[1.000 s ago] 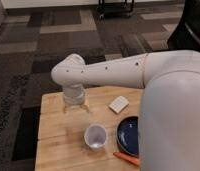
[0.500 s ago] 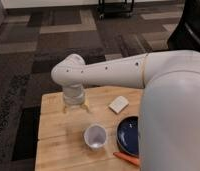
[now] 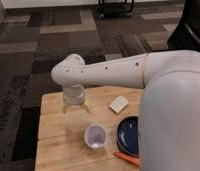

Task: Place the pepper in the ceramic cup

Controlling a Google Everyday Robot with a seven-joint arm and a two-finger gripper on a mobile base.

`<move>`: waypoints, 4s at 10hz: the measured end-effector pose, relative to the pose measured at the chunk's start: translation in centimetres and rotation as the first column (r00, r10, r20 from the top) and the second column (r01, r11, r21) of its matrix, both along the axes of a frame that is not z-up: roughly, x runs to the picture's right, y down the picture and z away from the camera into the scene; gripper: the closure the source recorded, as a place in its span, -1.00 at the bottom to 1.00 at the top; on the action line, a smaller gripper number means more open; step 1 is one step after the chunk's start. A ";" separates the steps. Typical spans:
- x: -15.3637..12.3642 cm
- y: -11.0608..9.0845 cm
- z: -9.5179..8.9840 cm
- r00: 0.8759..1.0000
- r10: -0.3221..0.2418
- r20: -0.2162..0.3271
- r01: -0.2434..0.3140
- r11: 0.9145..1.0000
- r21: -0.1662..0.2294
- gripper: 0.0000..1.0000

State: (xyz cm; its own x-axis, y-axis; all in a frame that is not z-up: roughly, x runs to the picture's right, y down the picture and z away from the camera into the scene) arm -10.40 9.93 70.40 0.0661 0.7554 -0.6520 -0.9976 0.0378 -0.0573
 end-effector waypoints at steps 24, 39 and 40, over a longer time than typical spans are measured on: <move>7.5 -0.3 -0.3 0.890 -0.398 0.222 0.398 0.916 0.045 -0.30; 12.7 -0.1 -0.7 0.628 -0.605 0.490 0.613 0.772 0.168 -0.30; 12.7 -0.1 -0.7 0.628 -0.605 0.490 0.613 0.772 0.168 -0.30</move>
State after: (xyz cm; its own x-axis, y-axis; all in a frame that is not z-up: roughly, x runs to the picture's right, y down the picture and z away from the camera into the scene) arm 2.29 9.87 69.72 0.8170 0.4167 -0.3985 -0.5760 0.6213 -0.5312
